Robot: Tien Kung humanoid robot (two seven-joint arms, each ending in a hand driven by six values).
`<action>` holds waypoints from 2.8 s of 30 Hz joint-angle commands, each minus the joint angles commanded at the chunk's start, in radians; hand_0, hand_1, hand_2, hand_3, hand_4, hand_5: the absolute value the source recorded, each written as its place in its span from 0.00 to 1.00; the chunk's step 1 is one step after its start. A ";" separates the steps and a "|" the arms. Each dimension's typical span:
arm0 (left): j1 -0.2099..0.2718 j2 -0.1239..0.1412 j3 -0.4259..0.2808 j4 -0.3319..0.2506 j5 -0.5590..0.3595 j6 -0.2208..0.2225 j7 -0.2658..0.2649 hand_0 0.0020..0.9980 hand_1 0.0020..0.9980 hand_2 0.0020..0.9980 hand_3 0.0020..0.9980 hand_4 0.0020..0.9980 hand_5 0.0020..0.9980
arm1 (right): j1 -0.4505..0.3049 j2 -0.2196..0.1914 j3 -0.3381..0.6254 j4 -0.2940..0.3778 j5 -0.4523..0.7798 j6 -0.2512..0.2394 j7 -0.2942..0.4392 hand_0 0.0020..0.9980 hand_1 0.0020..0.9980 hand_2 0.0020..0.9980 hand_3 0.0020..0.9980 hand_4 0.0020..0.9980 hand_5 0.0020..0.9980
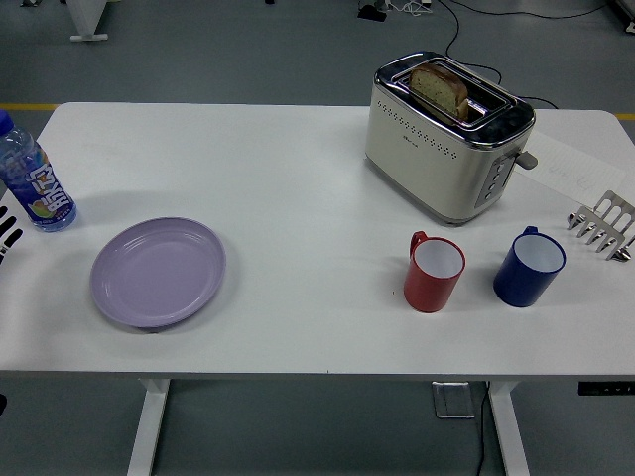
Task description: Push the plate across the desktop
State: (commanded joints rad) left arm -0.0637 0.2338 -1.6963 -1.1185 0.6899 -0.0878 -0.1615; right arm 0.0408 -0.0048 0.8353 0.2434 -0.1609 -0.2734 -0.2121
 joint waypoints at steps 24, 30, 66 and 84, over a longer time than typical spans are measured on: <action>-0.028 -0.071 0.098 0.046 0.029 -0.004 -0.022 0.75 0.76 0.72 0.69 0.57 1.00 | 0.007 0.000 0.017 0.002 -0.040 -0.001 -0.013 0.60 0.54 0.64 0.62 0.36 0.57; -0.031 -0.096 0.113 0.050 0.030 -0.004 -0.028 0.75 0.76 0.72 0.69 0.57 1.00 | 0.006 0.000 0.020 0.003 -0.049 0.000 -0.017 0.60 0.54 0.64 0.62 0.36 0.57; -0.047 -0.216 0.167 0.062 0.014 0.022 -0.081 0.74 0.75 0.71 0.67 0.55 1.00 | -0.002 0.002 0.026 0.007 -0.079 0.003 -0.027 0.60 0.54 0.63 0.62 0.36 0.57; -0.058 -0.234 0.216 0.051 0.003 0.026 -0.091 0.74 0.75 0.70 0.67 0.55 1.00 | 0.004 -0.002 0.018 0.005 -0.075 0.009 -0.022 0.60 0.54 0.63 0.62 0.36 0.57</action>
State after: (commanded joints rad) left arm -0.1216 0.0000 -1.4803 -1.0680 0.6927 -0.0623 -0.2527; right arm 0.0445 -0.0072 0.8531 0.2483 -0.2362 -0.2643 -0.2338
